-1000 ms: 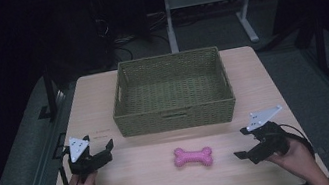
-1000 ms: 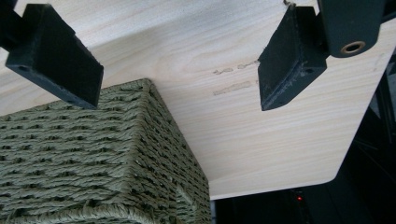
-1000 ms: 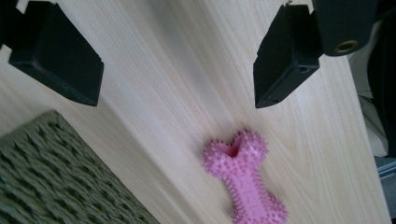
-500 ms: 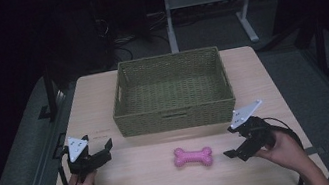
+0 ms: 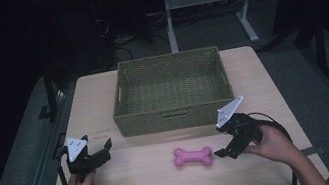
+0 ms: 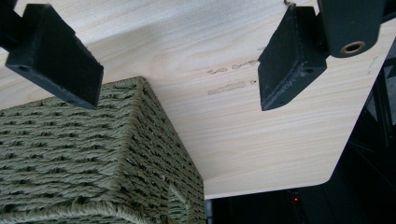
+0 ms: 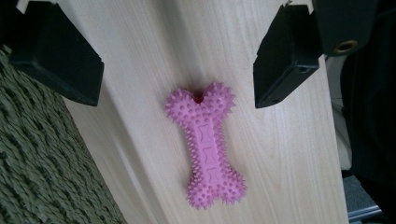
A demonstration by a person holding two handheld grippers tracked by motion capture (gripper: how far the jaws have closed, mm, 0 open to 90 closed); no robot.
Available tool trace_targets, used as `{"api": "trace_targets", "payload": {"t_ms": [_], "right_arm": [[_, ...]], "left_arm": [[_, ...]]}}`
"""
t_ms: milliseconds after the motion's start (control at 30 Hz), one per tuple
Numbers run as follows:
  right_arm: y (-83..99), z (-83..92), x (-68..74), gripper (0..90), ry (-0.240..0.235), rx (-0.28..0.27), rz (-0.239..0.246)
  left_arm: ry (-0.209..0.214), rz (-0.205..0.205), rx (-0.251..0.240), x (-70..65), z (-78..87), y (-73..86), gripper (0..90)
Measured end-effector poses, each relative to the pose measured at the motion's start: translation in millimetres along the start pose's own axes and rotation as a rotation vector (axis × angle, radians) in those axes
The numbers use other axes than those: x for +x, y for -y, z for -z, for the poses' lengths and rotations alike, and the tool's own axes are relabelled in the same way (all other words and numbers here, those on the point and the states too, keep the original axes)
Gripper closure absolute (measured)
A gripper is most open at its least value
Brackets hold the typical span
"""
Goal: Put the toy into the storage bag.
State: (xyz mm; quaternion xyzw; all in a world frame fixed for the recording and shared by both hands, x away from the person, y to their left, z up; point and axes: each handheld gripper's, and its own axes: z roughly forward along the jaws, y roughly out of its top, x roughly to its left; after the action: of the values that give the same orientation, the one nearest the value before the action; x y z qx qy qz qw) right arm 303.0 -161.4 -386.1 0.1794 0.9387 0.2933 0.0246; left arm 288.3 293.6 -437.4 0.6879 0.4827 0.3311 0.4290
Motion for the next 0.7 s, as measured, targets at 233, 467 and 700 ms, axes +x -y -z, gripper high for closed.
{"api": "trace_targets", "payload": {"t_ms": [233, 467, 700], "right_arm": [[-9.6, -4.4, 1.5, 15.9, -0.017, 0.007, 0.019], [-26.4, -17.4, 4.8, 15.9, -0.047, 0.039, 0.061], [-39.4, -31.4, 8.8, 16.1, -0.068, 0.081, 0.095]], "left_arm": [[-0.003, 0.0, 0.007, 0.4, 0.2, 0.0, 13.7], [0.0, 0.007, 0.005, 1.5, 0.4, 0.0, 13.7], [-0.003, 0.009, -0.002, 1.1, 0.7, -0.4, 13.7]]}}
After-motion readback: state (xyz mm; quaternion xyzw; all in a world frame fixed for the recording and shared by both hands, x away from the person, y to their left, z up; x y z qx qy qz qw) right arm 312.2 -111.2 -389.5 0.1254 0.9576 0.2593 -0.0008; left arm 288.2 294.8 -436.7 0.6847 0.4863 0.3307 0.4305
